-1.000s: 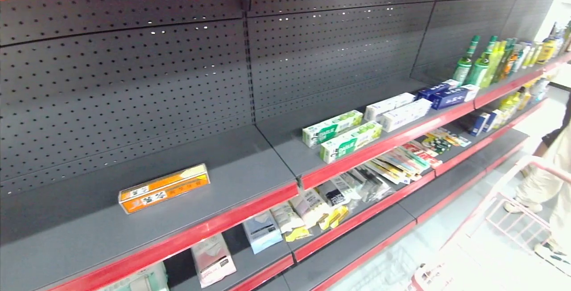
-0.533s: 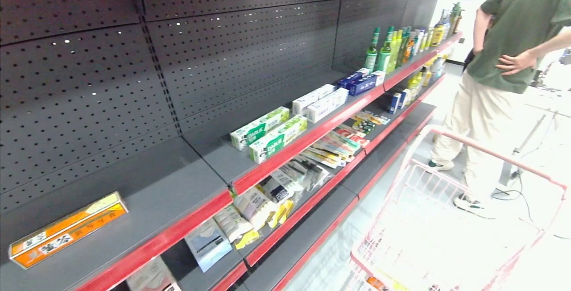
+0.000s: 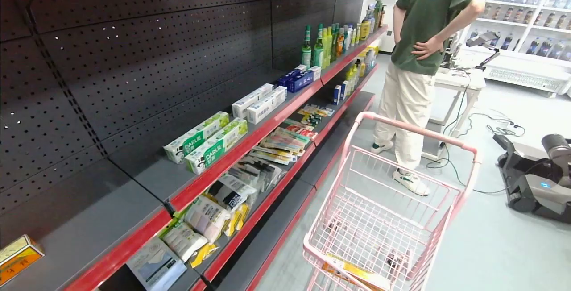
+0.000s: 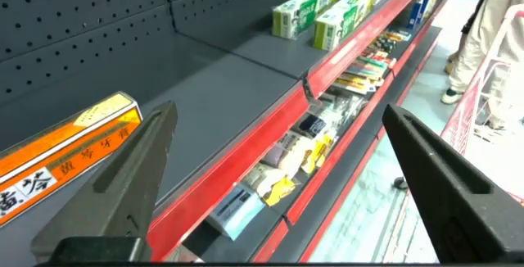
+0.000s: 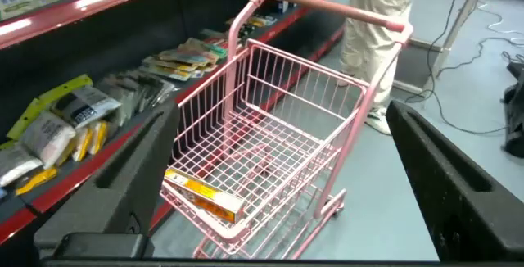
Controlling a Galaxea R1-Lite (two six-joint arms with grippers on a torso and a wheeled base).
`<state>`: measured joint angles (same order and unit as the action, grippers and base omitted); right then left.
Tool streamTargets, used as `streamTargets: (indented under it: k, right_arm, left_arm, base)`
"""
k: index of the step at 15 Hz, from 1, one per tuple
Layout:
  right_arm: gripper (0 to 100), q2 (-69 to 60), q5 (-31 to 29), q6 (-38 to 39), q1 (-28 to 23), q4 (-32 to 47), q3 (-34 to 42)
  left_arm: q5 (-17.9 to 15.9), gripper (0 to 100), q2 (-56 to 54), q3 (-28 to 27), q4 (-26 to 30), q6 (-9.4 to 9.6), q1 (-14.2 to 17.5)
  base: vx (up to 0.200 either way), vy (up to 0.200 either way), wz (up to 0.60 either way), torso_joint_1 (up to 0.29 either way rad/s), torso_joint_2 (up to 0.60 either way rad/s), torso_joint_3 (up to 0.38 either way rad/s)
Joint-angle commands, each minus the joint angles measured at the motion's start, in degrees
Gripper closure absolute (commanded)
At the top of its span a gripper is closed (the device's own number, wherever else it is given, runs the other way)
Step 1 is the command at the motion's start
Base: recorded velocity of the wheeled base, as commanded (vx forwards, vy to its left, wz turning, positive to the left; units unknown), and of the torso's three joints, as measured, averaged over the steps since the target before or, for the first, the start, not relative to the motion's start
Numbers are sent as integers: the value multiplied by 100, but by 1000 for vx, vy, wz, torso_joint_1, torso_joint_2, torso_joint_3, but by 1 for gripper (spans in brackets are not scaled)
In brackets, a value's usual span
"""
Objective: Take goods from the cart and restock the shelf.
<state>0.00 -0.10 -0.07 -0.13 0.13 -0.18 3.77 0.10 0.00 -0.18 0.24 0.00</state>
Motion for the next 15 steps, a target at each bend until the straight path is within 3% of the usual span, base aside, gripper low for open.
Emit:
streamTargets:
  k: [1, 4, 6, 7, 10, 13, 15]
  right_arm:
    - [0, 70, 19, -1, 31, 4, 1]
    - [0, 26, -87, 113, -22, -13, -17]
    - [0, 2751, -210, 1976, 136, 74, -2917]
    - [0, 3428, -228, 1985, 119, 83, -3471]
    - [0, 5177, -157, 1405, -874, -66, -3541]
    - [0, 7075, 449, 350, -1006, -277, -3524]
    - [0, 8385, 1416, -379, -1024, -321, -3620]
  left_arm:
    - [1, 0, 8, 0, -8, 2, 0]
    - [1, 0, 8, 0, -8, 2, 0]
    - [1, 0, 8, 0, -8, 11, 0]
    - [1, 0, 8, 0, -8, 11, 0]
    - [-8, 0, 8, 0, -8, 11, 0]
    - [-16, 0, 8, 0, -8, 20, 0]
    - [-16, 0, 8, 0, -8, 20, 0]
  base:
    - [0, 0, 0, 0, 0, 0]
    - [0, 0, 0, 0, 0, 0]
    - [0, 0, 0, 0, 0, 0]
    - [0, 0, 0, 0, 0, 0]
    - [0, 0, 0, 0, 0, 0]
    - [0, 0, 0, 0, 0, 0]
    - [0, 0, 0, 0, 0, 0]
